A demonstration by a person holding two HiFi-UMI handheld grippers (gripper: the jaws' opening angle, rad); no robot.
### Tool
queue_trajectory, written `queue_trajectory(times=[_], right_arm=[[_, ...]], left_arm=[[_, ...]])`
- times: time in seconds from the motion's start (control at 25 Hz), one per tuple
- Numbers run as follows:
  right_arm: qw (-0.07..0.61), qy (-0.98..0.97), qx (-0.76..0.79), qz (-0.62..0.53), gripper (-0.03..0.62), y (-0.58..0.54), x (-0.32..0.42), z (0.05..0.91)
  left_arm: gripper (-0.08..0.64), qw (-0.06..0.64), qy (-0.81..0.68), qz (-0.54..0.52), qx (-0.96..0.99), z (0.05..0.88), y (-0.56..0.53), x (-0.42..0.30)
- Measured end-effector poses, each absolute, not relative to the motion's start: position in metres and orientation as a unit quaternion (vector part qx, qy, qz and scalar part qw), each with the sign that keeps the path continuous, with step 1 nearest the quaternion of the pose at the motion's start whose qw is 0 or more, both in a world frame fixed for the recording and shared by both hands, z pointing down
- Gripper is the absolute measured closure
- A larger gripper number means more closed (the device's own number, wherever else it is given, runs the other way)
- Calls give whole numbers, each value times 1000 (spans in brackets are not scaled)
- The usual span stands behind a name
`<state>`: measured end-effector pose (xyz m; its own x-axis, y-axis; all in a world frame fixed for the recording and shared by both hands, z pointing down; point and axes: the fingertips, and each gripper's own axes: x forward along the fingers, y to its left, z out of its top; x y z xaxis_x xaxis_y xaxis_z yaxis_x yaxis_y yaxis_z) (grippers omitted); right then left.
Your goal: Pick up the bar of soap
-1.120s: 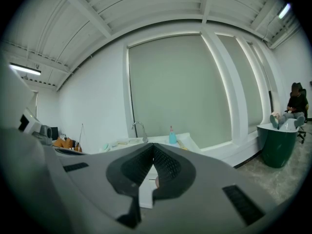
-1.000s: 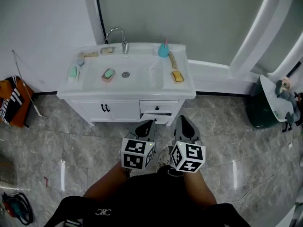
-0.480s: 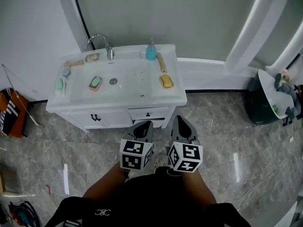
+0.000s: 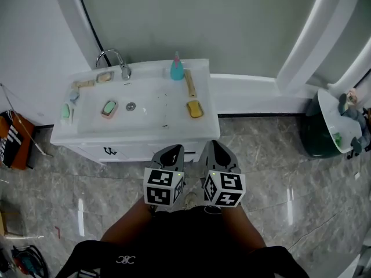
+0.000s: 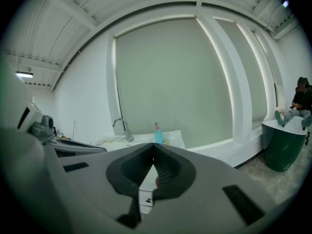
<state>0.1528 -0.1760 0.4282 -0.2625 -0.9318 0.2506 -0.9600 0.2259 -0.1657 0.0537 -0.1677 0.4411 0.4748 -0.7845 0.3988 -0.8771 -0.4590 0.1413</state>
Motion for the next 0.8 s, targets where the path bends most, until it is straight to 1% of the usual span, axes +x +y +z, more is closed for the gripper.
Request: queue_trajectory(times=[0.32, 0.64, 0.8], right_arm=[[62, -790, 591, 150, 585, -201, 171, 436], [70, -798, 578, 158, 585, -216, 167, 440], [62, -797, 577, 168, 585, -231, 164, 439]], left_arm=[[552, 177, -503, 141, 834, 449, -191, 74], [552, 178, -506, 136, 833, 444, -208, 75], [552, 180, -503, 128, 836, 441, -222, 72]])
